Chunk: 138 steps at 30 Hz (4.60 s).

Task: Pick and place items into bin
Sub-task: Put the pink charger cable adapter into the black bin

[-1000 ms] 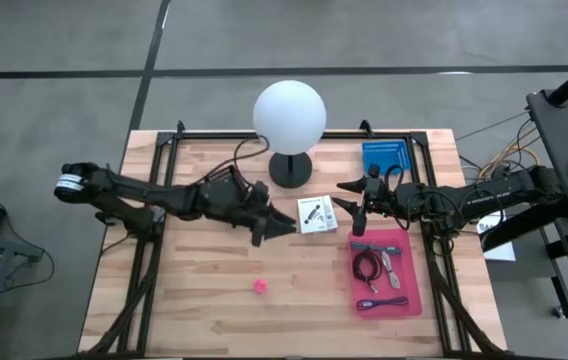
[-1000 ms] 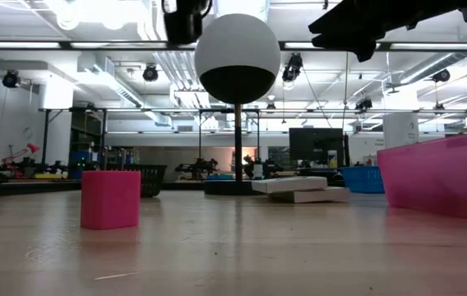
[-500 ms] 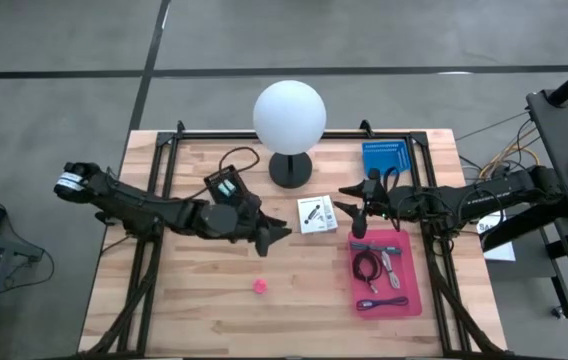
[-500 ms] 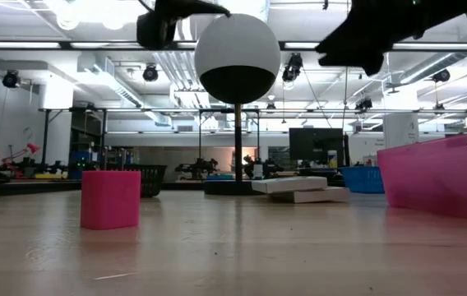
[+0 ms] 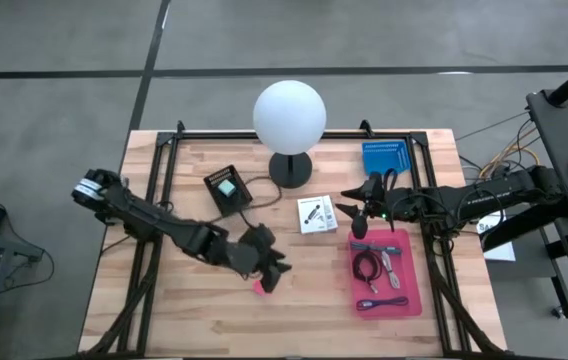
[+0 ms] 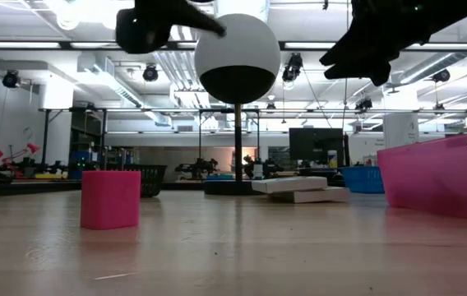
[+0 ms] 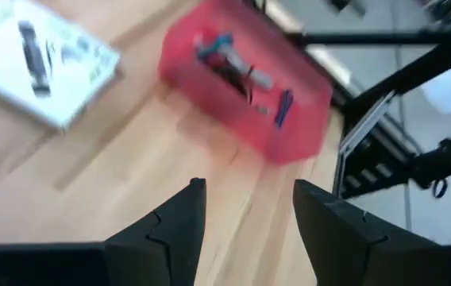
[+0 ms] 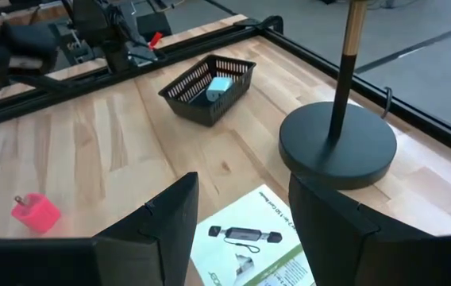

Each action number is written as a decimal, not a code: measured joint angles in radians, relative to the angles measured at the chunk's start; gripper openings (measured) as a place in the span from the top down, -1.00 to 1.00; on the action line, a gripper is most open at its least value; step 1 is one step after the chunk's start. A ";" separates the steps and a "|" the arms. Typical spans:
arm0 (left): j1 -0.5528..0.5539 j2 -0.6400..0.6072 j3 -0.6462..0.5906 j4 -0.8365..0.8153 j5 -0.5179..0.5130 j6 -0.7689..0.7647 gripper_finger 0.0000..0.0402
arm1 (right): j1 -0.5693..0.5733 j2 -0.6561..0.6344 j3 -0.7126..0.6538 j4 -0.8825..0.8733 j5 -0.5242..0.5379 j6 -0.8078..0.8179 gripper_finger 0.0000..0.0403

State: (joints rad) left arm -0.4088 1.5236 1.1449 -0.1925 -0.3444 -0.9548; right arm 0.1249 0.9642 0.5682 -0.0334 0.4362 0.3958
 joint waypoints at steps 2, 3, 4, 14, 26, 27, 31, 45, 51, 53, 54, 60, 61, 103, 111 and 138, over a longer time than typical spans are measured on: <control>-0.022 0.037 0.035 -0.086 0.014 -0.045 0.14 | 0.000 0.000 0.000 0.002 -0.002 0.000 0.08; -0.032 0.058 0.056 -0.130 0.023 -0.071 0.14 | 0.000 0.000 0.000 0.003 -0.002 0.000 0.08; -0.041 0.078 0.077 -0.173 0.031 -0.101 0.14 | 0.000 0.000 0.000 0.002 -0.002 0.000 0.08; -0.088 0.209 0.214 -0.503 0.123 -0.314 0.14 | 0.000 0.000 0.000 0.002 -0.002 -0.002 0.08; -0.092 0.220 0.170 -0.601 0.213 -0.480 0.14 | 0.000 0.000 0.000 0.001 -0.002 0.001 0.08; -0.092 0.220 0.168 -0.599 0.213 -0.481 0.14 | 0.000 0.000 0.000 -0.001 -0.001 -0.001 0.08; -0.092 0.224 0.160 -0.594 0.223 -0.479 0.14 | 0.000 0.000 0.000 -0.002 -0.001 -0.003 0.08; -0.091 0.224 0.136 -0.551 0.249 -0.478 -0.08 | 0.000 0.001 0.000 -0.013 0.000 -0.003 0.08; -0.090 0.224 0.071 -0.448 0.248 -0.477 -0.28 | 0.000 0.001 0.000 -0.013 0.001 -0.003 0.08; -0.090 0.224 0.056 -0.443 0.248 -0.479 -0.28 | 0.000 0.001 0.000 -0.013 0.001 -0.003 0.08; -0.090 0.224 0.048 -0.442 0.246 -0.479 -0.28 | 0.000 0.001 0.000 -0.013 0.001 -0.003 0.08; -0.088 0.224 0.005 -0.359 0.234 -0.480 -0.29 | 0.000 0.001 0.000 -0.013 0.001 -0.003 0.08; -0.088 0.224 0.003 -0.345 0.229 -0.479 -0.29 | 0.000 0.001 0.000 -0.014 0.001 -0.003 0.08; -0.086 0.314 -0.013 -0.255 0.217 -0.500 0.19 | -0.001 0.001 0.000 -0.014 0.010 -0.010 0.08; -0.081 0.310 -0.011 -0.248 0.228 -0.481 0.31 | -0.001 0.001 0.000 -0.014 0.010 -0.010 0.08; 0.246 -0.308 -0.045 -0.244 -0.050 -0.058 0.31 | -0.006 0.001 0.000 -0.014 0.010 -0.346 0.08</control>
State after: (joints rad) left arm -0.1625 1.2153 1.1001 -0.4370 -0.3944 -1.0130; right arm 0.1192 0.9649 0.5682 -0.0479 0.4462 0.0498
